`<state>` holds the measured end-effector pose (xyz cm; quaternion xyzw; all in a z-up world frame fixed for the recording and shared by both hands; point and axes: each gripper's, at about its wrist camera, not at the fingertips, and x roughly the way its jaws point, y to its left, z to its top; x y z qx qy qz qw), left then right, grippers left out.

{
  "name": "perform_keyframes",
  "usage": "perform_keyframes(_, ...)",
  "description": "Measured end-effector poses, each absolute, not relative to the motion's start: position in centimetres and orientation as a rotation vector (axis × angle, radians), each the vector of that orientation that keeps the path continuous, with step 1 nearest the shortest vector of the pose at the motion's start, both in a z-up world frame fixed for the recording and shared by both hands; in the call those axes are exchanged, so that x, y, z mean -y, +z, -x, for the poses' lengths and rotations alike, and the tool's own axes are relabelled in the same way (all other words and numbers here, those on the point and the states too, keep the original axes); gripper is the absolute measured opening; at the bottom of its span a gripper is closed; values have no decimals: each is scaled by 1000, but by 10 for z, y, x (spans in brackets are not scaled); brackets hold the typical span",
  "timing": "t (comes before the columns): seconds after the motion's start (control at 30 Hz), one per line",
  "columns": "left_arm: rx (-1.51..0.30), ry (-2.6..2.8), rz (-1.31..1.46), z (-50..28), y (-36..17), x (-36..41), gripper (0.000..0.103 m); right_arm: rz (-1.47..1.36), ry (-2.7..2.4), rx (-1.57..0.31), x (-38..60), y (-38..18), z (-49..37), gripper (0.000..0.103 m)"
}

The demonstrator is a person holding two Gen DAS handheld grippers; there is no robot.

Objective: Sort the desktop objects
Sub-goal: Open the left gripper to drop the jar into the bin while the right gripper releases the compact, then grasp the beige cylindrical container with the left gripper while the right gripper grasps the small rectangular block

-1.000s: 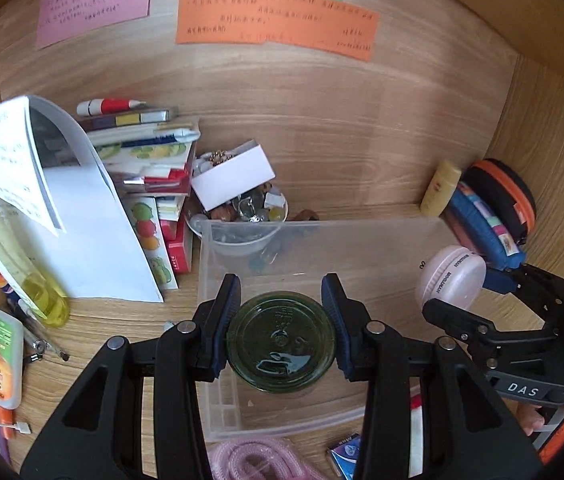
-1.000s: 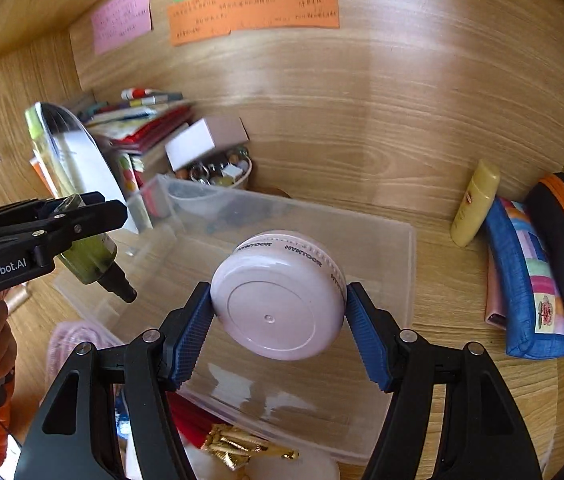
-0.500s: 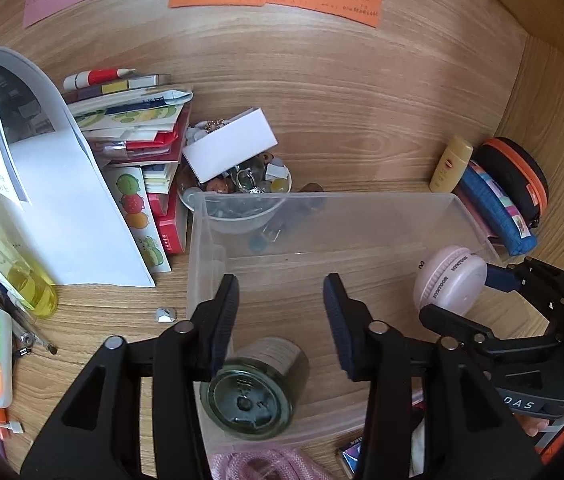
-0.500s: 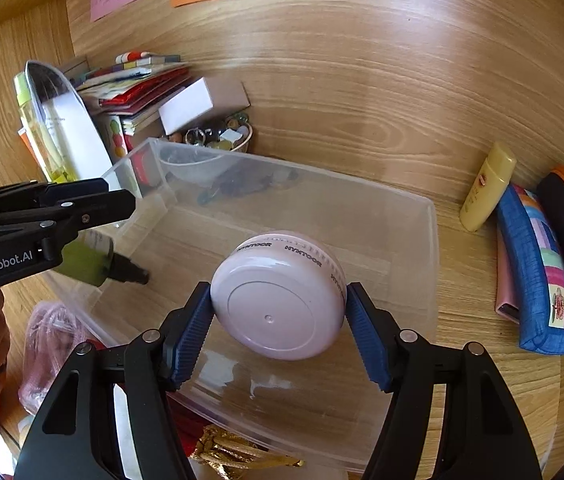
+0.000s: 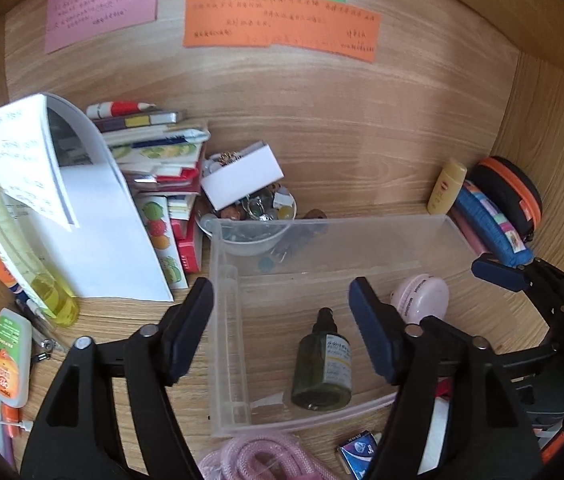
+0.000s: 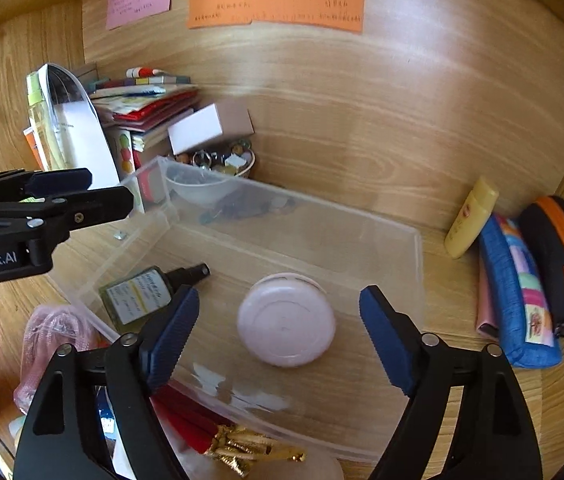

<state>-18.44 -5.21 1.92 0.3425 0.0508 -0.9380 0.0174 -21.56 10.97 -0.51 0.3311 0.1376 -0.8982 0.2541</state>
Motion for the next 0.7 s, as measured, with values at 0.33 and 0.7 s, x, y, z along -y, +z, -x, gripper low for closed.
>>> perform_keyframes(0.33,-113,-2918,-984,144,38,52,90,-793,-2466,-388,-122,22,179,86)
perform_keyframes(0.7,-81,-2891,-1016,96,30,56,93,-759,-2479,-363,-148,30,137,86)
